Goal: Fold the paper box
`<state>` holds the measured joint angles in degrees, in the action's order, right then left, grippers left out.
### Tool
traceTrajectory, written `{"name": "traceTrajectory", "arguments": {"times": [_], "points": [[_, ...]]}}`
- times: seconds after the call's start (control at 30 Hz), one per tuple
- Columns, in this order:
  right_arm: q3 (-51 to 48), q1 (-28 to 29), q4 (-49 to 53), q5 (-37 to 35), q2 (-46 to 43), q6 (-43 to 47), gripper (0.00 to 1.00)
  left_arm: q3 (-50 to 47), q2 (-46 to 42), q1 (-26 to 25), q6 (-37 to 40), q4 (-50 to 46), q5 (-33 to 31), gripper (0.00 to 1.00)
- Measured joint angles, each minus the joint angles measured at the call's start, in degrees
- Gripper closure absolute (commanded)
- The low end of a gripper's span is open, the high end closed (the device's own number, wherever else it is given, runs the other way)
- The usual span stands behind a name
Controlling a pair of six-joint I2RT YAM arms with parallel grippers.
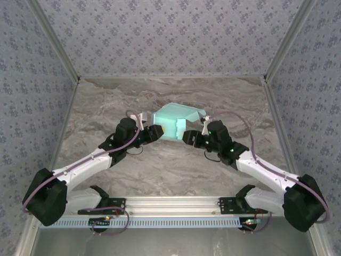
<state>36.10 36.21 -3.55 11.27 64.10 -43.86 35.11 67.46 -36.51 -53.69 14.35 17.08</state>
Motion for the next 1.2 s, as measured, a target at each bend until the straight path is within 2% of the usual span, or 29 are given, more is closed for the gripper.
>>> {"name": "traceTrajectory", "arguments": {"times": [0.17, 0.57, 1.0, 1.2], "points": [[6.12, 0.13, 0.00, -2.25, 5.57, 2.27, 0.50, 0.00, 0.04, -0.42, 0.00, 0.00, 0.00, 0.56], [9.84, 0.70, 7.80, -11.06, 9.25, 6.10, 0.49, 0.00, 0.04, -0.63, 0.00, 0.09, -0.46, 0.56], [14.56, 2.36, 8.13, -10.91, 16.83, 6.16, 0.63, 0.00, 1.11, -1.55, -0.37, 1.14, -1.29, 0.56], [15.89, 3.19, 9.25, -13.09, 21.33, 5.55, 0.74, 0.00, 1.33, -1.95, 0.70, 0.39, -2.29, 0.56]]}}
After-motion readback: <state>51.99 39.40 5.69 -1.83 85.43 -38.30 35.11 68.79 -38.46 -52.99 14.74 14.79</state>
